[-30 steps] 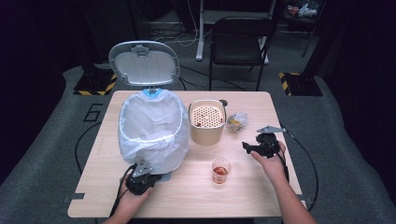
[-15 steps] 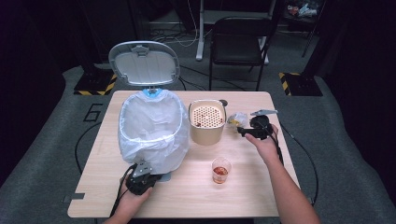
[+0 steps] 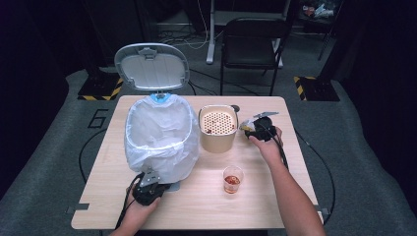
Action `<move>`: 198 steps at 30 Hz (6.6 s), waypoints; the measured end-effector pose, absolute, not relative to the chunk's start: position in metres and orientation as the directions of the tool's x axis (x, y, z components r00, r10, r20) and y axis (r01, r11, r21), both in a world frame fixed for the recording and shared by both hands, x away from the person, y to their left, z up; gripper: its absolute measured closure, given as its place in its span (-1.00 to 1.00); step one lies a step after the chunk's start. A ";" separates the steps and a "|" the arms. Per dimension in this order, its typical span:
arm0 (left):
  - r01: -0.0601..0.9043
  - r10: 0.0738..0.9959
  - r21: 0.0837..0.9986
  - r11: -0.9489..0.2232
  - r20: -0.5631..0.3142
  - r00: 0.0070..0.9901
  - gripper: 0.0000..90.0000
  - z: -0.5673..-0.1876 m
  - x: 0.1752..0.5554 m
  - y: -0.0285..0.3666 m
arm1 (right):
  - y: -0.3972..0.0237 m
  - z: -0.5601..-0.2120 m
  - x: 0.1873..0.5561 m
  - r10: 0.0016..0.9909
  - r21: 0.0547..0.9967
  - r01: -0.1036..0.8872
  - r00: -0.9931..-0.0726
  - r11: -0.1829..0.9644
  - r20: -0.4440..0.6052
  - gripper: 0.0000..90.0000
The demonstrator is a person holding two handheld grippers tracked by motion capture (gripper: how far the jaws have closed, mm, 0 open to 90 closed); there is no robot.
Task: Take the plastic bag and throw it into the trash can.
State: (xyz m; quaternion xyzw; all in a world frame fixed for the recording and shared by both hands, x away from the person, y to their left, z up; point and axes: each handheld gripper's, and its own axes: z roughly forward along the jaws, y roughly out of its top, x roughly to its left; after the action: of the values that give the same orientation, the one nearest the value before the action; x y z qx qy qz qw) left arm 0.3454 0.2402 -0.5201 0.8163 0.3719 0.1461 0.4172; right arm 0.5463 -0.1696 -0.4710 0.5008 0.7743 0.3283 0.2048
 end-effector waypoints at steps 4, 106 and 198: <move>0.485 0.728 0.792 -0.371 -0.076 0.681 1.00 -0.520 0.346 0.241 | -0.168 -0.475 0.548 0.907 0.699 0.643 -0.420 0.312 -0.018 0.58; 0.454 0.713 0.789 -0.415 -0.028 0.701 1.00 -0.519 0.348 0.243 | -0.077 -0.249 0.430 0.498 0.889 0.240 -0.867 0.391 0.015 0.95; 0.506 0.741 0.793 -0.338 -0.107 0.662 1.00 -0.521 0.343 0.238 | -0.086 -0.306 0.432 0.612 0.892 0.275 -0.791 0.358 -0.002 -0.01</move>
State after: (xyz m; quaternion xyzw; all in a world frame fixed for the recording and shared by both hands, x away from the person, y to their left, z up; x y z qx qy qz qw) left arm 0.3435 0.2383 -0.5208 0.8063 0.3869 0.1381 0.4256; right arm 0.4320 -0.0863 -0.3063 0.2749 0.8064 0.4952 0.1698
